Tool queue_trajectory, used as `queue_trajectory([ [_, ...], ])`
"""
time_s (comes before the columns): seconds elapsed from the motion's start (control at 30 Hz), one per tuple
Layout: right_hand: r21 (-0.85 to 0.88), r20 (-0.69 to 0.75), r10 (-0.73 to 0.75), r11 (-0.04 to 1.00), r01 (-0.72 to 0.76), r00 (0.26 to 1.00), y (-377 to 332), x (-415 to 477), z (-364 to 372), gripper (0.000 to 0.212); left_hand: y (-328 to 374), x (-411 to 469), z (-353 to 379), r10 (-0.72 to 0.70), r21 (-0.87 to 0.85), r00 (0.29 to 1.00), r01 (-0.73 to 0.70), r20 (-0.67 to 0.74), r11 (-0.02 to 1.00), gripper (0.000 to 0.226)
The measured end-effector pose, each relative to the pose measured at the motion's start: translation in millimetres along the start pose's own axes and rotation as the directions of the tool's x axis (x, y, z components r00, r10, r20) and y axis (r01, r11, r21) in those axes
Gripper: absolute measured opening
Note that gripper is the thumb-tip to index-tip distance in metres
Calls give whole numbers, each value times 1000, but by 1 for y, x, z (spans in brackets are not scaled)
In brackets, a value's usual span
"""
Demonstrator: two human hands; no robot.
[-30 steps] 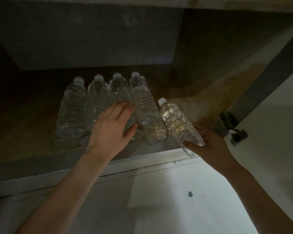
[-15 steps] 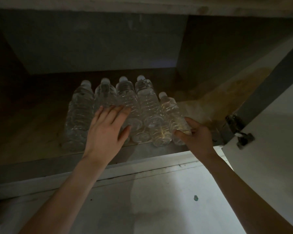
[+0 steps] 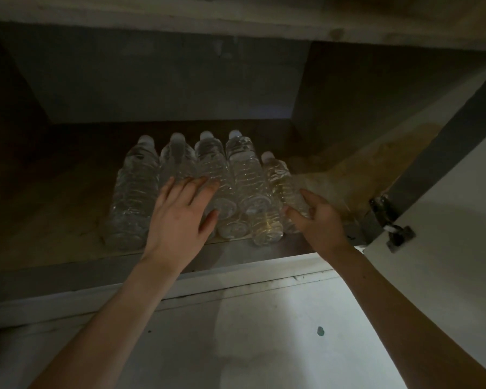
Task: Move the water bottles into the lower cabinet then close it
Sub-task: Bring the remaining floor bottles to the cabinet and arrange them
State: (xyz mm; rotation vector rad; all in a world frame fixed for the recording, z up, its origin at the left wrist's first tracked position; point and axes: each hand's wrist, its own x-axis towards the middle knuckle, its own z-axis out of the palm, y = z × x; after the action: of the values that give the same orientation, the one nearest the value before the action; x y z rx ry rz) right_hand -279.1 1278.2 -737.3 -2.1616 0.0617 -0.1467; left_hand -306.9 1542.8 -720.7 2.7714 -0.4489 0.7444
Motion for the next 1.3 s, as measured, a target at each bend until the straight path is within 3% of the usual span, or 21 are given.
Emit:
queue_trajectory([
  [0.13,-136,-14,-78,988,76,997,-14,-9,-19,58,11,-1,-2,2,-39,999,-4,-50,999,49],
  [0.27,-186,37,-165,968,169,986,-19,-22,-30,62,31,-8,7,108,-109,986,-122,-124,987,45],
  [0.43,-100,90,-151,982,160,984,4,-32,-22,65,50,-28,32,210,-151,969,-229,-134,962,35],
  [0.63,-59,87,-132,989,137,987,28,-24,-2,80,53,-42,58,53,-98,998,-57,-45,994,45],
  [0.93,-210,-22,-184,962,176,983,35,-18,17,89,57,-33,73,23,-14,982,-26,-186,1000,34],
  [1.07,-156,-45,-202,969,193,978,40,-18,18,87,57,-32,77,10,-15,980,-13,-199,1000,33],
  [1.3,-208,-115,-223,958,196,968,37,-20,21,86,58,-29,80,-14,2,973,15,-230,1000,31],
])
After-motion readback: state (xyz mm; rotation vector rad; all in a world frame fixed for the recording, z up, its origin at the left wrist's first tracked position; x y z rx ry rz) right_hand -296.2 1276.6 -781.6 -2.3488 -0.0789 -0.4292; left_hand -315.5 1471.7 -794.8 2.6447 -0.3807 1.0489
